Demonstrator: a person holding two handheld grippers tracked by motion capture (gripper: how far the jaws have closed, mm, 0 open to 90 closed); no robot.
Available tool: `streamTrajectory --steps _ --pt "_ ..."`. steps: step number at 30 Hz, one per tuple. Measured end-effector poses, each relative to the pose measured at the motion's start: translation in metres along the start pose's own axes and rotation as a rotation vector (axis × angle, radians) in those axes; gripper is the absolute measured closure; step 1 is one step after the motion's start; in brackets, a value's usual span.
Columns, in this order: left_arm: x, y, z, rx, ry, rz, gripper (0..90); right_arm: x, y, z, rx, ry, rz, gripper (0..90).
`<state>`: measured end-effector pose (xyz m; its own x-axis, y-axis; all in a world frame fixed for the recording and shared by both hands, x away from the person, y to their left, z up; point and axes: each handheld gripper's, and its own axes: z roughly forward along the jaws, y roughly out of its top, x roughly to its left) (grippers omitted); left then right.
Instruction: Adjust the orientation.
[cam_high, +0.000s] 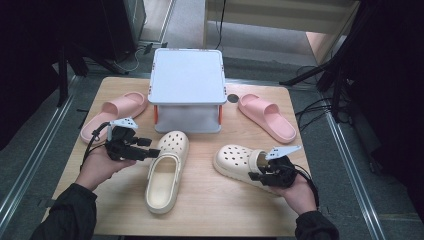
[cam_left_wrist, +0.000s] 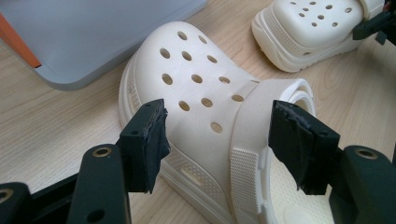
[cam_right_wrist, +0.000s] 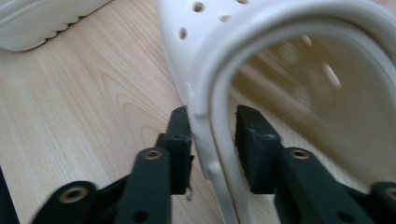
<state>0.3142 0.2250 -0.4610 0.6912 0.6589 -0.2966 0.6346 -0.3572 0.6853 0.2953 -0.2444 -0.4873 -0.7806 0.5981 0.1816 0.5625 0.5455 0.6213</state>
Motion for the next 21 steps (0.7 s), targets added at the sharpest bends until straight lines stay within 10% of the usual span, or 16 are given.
streamTrajectory --steps 6,21 --pt "-0.001 0.0 -0.002 -0.007 0.006 0.0 36.7 0.006 0.01 -0.001 -0.006 -0.023 -0.033 76.9" --pt "-0.001 -0.006 -0.01 -0.041 0.034 -0.007 36.9 0.039 0.063 0.014 -0.096 -0.095 0.058 77.3"
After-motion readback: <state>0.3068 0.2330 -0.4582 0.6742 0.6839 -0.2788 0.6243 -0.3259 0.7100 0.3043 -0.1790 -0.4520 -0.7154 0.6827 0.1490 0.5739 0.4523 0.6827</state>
